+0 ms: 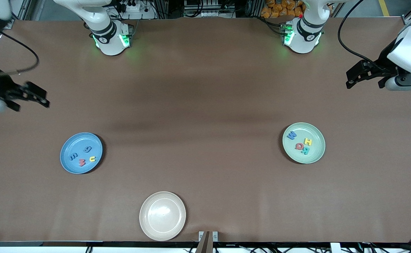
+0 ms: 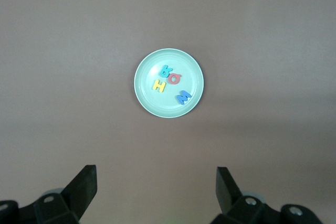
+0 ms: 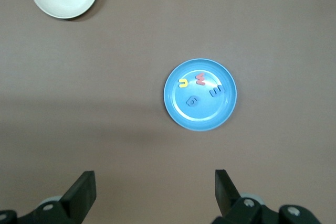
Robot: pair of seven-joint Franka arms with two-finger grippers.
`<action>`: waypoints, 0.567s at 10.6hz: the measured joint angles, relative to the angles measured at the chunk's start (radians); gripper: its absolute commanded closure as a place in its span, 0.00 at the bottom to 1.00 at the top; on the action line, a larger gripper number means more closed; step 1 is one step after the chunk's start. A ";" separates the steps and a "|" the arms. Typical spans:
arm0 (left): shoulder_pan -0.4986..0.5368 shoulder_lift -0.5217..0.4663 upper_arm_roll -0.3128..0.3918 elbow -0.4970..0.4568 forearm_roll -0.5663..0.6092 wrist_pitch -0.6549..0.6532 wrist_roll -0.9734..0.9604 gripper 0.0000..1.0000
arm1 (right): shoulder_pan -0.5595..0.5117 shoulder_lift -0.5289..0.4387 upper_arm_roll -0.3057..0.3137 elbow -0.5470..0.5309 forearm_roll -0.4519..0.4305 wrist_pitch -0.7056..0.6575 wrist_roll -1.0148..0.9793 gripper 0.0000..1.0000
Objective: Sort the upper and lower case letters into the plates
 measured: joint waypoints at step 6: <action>-0.027 0.000 0.040 0.001 0.002 -0.001 0.002 0.00 | -0.017 0.003 -0.003 0.068 -0.077 -0.099 0.000 0.00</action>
